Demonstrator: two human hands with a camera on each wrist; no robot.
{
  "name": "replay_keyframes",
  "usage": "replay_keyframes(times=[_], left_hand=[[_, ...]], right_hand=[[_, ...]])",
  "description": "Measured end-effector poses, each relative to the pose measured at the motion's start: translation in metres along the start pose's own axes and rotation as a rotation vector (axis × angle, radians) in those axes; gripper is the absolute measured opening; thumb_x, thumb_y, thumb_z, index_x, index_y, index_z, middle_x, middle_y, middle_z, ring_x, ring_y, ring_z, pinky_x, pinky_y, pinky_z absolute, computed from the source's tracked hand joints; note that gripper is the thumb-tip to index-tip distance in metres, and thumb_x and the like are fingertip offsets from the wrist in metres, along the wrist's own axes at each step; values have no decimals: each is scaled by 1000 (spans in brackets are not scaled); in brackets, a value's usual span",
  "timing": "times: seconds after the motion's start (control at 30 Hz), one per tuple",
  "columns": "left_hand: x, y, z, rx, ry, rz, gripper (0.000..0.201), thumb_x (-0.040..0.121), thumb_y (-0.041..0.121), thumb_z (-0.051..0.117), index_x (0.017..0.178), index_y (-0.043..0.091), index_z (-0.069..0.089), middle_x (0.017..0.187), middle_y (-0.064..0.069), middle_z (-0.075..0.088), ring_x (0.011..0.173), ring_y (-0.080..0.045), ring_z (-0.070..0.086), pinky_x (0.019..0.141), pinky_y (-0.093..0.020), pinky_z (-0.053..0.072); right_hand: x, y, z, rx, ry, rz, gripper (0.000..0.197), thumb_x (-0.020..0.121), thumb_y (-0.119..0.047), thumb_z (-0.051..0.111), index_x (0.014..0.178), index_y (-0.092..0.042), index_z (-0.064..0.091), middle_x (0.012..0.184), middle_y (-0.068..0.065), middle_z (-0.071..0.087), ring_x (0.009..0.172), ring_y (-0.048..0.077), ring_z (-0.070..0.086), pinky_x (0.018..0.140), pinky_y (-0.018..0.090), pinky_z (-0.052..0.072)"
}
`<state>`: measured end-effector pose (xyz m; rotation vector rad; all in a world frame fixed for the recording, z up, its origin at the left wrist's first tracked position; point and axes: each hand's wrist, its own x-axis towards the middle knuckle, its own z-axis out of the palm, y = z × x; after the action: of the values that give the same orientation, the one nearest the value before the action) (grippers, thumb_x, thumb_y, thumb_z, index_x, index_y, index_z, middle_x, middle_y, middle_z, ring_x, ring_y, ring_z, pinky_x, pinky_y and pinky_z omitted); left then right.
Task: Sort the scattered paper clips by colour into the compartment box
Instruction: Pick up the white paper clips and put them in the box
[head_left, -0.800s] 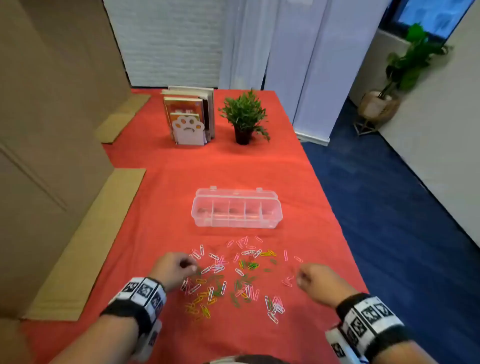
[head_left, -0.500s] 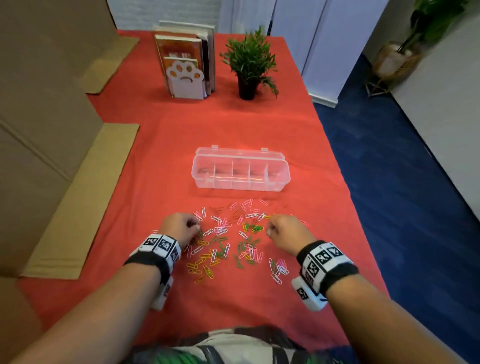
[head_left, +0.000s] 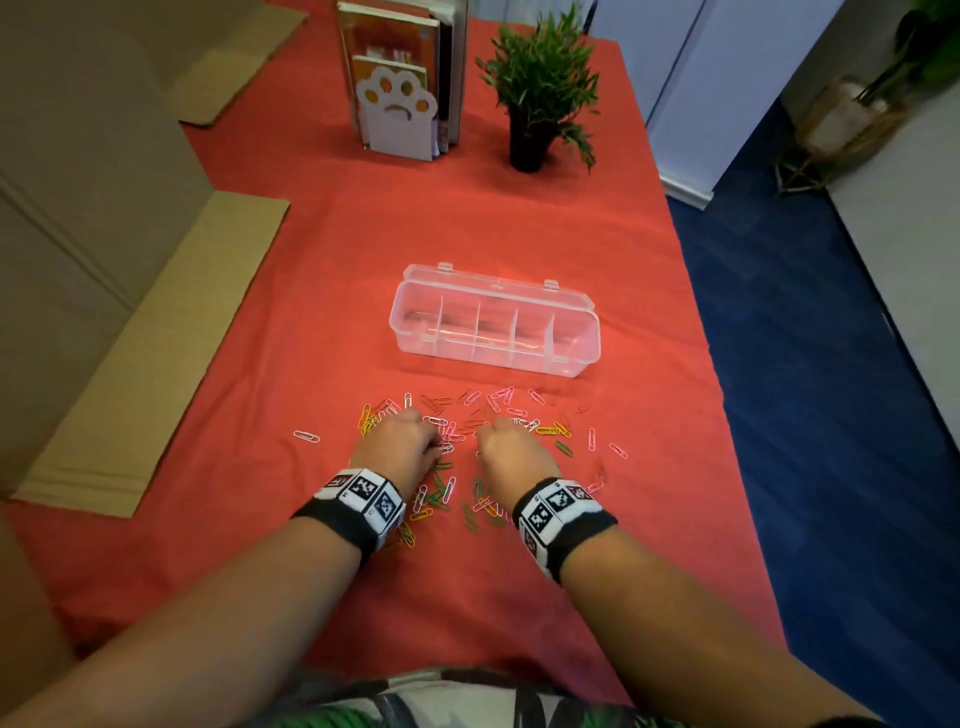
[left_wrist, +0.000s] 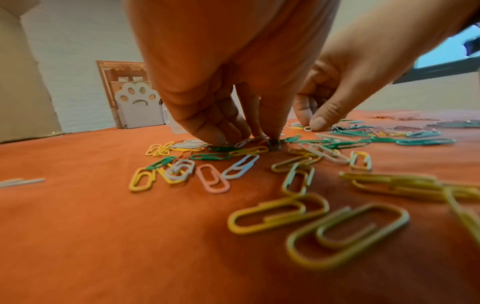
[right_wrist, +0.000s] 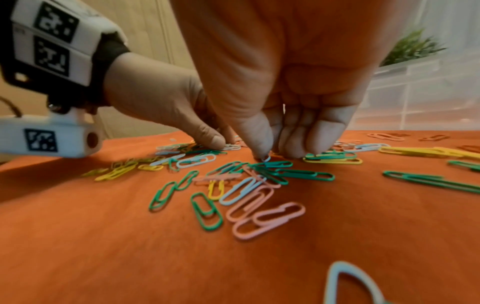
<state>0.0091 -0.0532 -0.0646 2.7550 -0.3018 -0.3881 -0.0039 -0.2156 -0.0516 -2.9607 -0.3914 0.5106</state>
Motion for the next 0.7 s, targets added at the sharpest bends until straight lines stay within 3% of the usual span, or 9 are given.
replay_keyframes(times=[0.1,0.23,0.3,0.4,0.47,0.5,0.6,0.7], left_hand=[[-1,1,1,41,-19,-2,23,88,32,55,102,16,64,103,-4,57,102,-24,56,85,-36,48],[-2,1,0,30,-23,14,19,86,27,58,97,13,62,102,-6,57,101,-26,56,86,-36,47],[-3,-1,-1,-17,-28,3,16,85,24,59,93,12,62,100,-7,57,98,-27,57,83,-35,46],[-6,-2,-6,-126,-4,-48,7,81,21,63,81,14,62,94,-7,60,92,-27,58,78,-32,45],[-8,-3,-10,-231,22,-122,14,80,19,64,70,22,55,84,-3,63,85,-25,61,72,-28,44],[-10,-3,-12,-280,35,-156,16,80,18,64,70,24,53,81,-1,63,82,-24,62,70,-27,45],[-14,-2,-18,-382,59,-200,16,83,13,61,94,23,64,80,0,64,78,-23,62,70,-28,49],[-17,1,-21,-390,59,-217,20,85,11,58,101,20,67,86,-2,65,83,-23,62,72,-26,47]], right_hand=[[-3,-4,1,-3,-5,4,34,81,7,44,114,0,49,117,19,51,107,35,54,85,42,49],[-10,2,4,85,-57,68,33,83,1,43,116,0,48,121,19,51,110,35,55,88,39,47],[-13,7,2,185,-54,112,26,84,-3,44,109,-4,51,117,18,54,108,33,56,86,37,46],[-13,26,-4,433,-11,245,16,85,-6,44,99,-10,53,98,14,63,93,27,60,74,26,40],[-11,41,-6,611,-13,338,22,86,-6,45,101,-16,56,89,10,63,81,23,58,71,26,40],[-10,48,-7,705,-13,377,21,86,-5,45,95,-19,57,87,8,63,76,22,56,69,28,42],[-8,62,-10,1009,4,537,31,86,2,37,71,-19,53,69,7,58,57,16,52,55,25,46],[-9,67,-16,1021,33,540,25,90,-8,46,68,-20,48,62,1,51,52,12,48,53,24,43]])
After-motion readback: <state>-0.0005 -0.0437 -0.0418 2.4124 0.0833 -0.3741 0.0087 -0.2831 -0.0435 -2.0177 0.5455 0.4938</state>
